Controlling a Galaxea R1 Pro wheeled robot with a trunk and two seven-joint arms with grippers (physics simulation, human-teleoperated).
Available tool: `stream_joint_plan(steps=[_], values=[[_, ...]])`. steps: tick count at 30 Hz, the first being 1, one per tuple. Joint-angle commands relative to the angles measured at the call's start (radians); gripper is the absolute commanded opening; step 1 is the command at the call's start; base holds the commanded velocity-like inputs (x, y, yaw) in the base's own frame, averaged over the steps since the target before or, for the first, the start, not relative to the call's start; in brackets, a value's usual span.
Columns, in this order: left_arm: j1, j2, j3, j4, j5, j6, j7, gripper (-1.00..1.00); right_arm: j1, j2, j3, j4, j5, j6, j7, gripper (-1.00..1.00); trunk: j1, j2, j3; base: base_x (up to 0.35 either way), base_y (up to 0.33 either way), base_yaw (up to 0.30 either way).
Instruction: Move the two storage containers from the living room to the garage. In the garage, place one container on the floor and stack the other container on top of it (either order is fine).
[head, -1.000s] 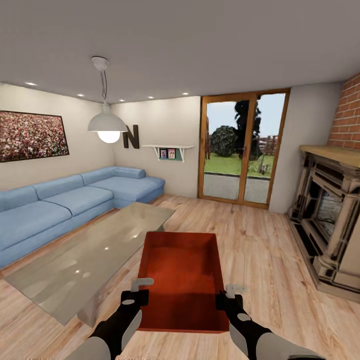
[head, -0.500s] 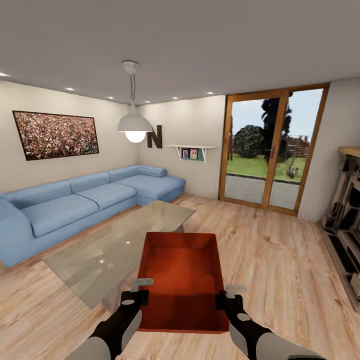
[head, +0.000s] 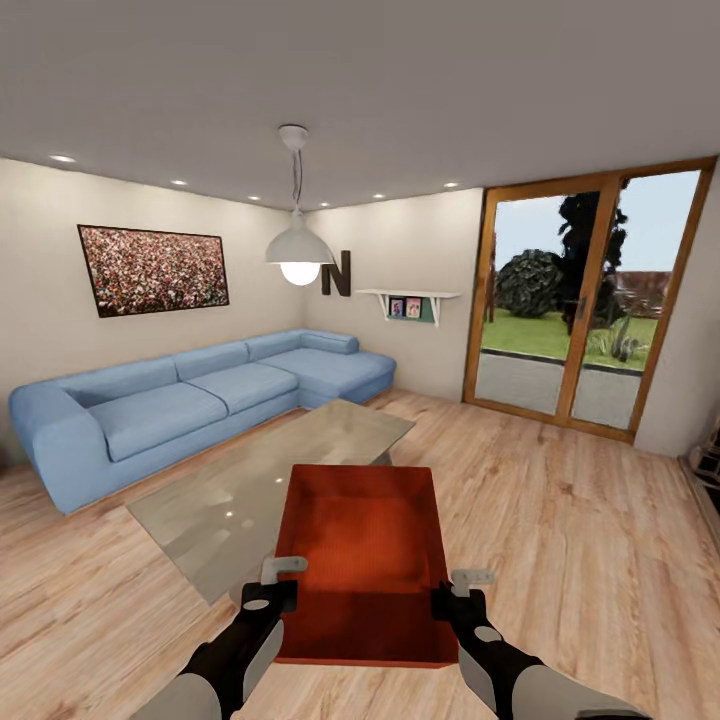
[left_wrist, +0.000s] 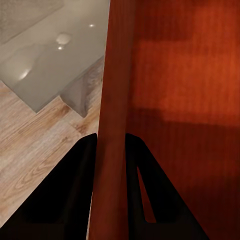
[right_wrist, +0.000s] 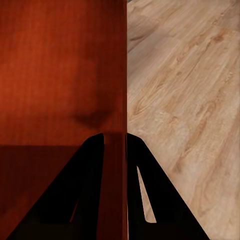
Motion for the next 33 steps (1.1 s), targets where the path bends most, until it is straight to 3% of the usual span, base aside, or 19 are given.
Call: stream_joint_plan(steps=[1,23,33], values=[[-0.001,0.003,0.080,0.001,0.014,0.007,0.012,-1.00,0.000,-0.003,0.036,-0.002,0.004,-0.014,0.002,-1.00,0.000,-0.001,0.000,0.000,0.000,0.007],[-0.001,0.003,0.080,0.007,0.014,0.007,0.012,-1.00,0.000,-0.003,0.036,-0.002,0.003,-0.019,0.001,-1.00,0.000,-0.001,0.000,0.000,0.000,0.003],[-0.001,0.003,0.080,0.007,0.014,0.007,0.012,-1.00,0.000,-0.002,0.036,-0.002,0.004,-0.020,0.002,-1.00,0.000,-0.001,0.000,0.000,0.000,0.245]])
